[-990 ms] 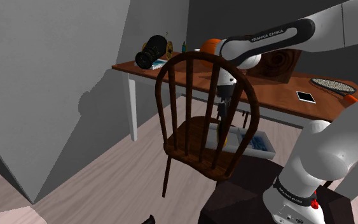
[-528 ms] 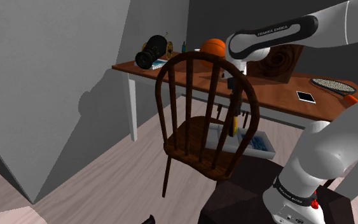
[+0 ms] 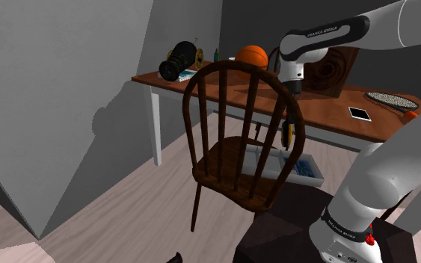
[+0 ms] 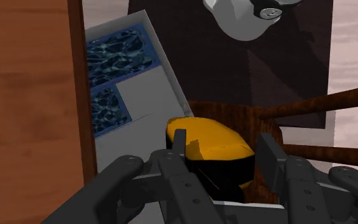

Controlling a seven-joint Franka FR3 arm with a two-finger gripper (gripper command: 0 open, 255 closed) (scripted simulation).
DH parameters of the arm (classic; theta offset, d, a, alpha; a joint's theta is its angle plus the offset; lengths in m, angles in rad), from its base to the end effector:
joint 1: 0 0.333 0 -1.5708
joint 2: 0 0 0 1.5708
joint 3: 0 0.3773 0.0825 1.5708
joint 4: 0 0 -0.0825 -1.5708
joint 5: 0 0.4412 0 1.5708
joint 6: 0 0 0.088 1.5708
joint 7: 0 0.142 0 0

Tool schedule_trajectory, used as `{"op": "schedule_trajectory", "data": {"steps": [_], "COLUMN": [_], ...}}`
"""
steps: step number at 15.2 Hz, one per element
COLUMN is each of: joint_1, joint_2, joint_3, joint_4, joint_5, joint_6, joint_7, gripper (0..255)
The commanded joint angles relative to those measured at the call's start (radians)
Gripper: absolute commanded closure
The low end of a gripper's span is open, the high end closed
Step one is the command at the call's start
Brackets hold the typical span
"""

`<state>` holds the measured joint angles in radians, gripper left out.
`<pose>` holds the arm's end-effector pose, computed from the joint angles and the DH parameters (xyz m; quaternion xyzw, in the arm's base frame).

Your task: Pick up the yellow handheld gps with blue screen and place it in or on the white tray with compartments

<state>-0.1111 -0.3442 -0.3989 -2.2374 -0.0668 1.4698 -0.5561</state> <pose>0.3578 -0.2232 0.4761 -0.9733 -0.0515 0.1765 0.1373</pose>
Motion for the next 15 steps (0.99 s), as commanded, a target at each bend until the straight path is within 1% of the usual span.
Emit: {"op": "schedule_trajectory", "data": {"steps": [1, 2, 15], "joint_1": [-0.016, -0.026, -0.028], "joint_2": [0.023, 0.044, 0.091], "joint_3": [-0.03, -0.052, -0.074], "joint_4": [0.043, 0.076, -0.06], "joint_5": [-0.022, -0.034, -0.033], "joint_6": [-0.021, -0.032, 0.147], "joint_7": [-0.048, -0.082, -0.096], "gripper": [255, 255, 255]}}
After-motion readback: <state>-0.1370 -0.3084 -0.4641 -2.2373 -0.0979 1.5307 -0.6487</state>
